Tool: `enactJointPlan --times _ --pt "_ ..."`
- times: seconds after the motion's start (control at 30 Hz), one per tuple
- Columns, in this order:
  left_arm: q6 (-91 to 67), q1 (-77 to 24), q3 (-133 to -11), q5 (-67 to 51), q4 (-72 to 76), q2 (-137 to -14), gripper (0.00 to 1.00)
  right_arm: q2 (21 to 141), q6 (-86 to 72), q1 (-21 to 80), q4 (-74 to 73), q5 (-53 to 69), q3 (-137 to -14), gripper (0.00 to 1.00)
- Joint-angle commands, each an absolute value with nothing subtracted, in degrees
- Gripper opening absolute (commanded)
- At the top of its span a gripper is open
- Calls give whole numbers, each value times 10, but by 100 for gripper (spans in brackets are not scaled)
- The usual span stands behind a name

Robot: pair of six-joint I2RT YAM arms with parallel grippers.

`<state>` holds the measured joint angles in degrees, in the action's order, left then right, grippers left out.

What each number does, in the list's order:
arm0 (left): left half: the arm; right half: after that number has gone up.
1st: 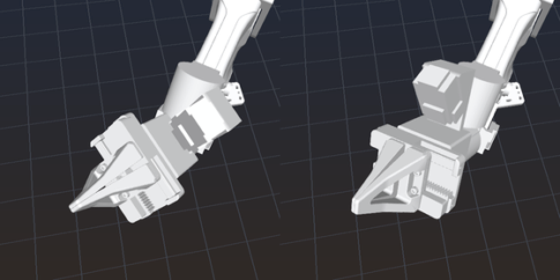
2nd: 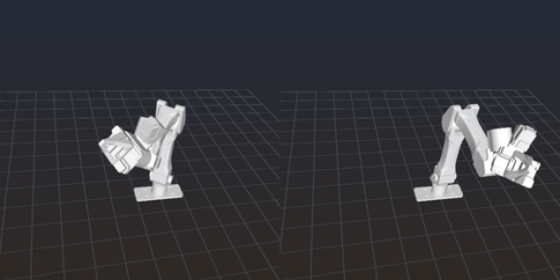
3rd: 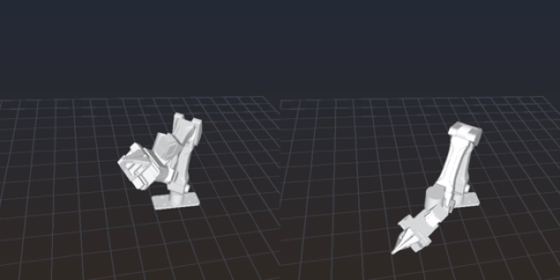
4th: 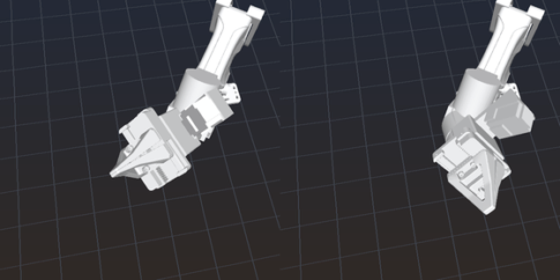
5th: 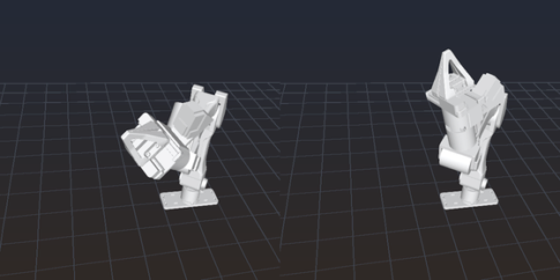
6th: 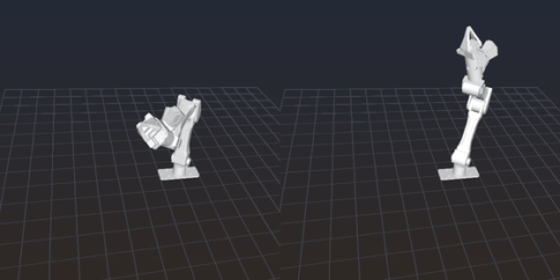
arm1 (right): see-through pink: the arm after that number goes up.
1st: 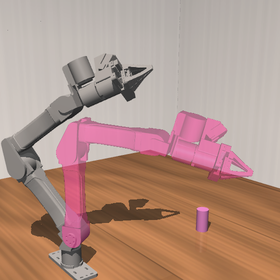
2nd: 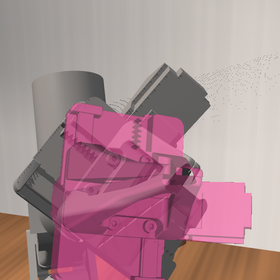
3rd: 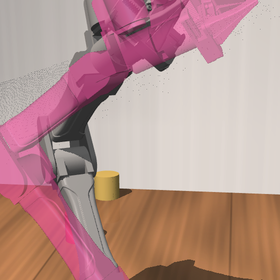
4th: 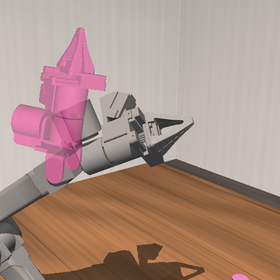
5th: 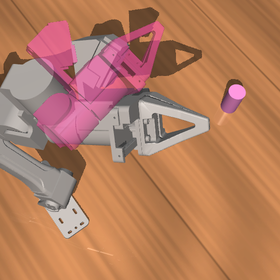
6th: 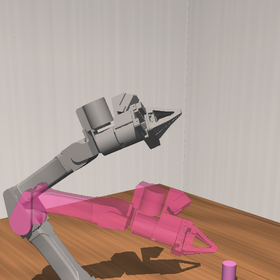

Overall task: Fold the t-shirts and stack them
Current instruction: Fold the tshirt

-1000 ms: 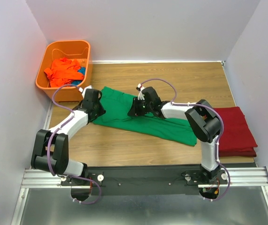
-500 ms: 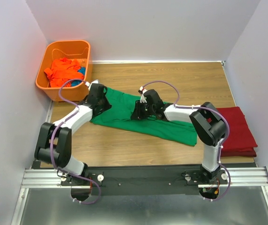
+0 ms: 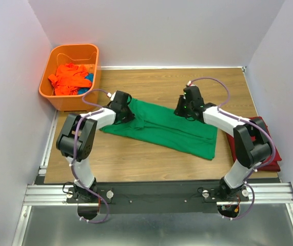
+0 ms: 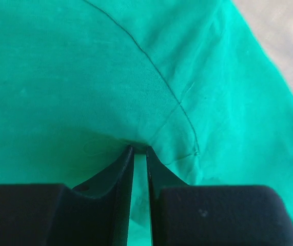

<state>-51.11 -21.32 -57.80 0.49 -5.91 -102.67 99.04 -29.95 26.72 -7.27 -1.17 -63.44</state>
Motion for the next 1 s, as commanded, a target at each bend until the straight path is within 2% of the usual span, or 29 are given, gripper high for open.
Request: enactJointPlan --times 0.0,0.13,0.43,0.57,0.67,0.9,0.97 --pt "-538 -214 -639 5 -76 -1096 23 959 -301 251 -132 -83 -594 40" --pt "-492 -217 -735 48 -135 -1153 23 968 -306 244 -158 -119 -573 50" --pt "-336 -212 -976 163 -265 -1288 23 978 -323 242 -175 -103 -535 53" --pt "-253 -210 -1098 142 -307 -1373 25 983 -323 243 -175 -58 -515 55" --pt "-217 -210 -1245 120 -377 -1450 28 989 -332 253 -172 -17 -508 55" --pt "-193 -195 -1303 25 -340 -1496 34 981 -396 309 -163 82 -523 55" --pt "-186 -192 -1332 -16 -333 -1504 41 990 -421 339 -156 98 -550 56"
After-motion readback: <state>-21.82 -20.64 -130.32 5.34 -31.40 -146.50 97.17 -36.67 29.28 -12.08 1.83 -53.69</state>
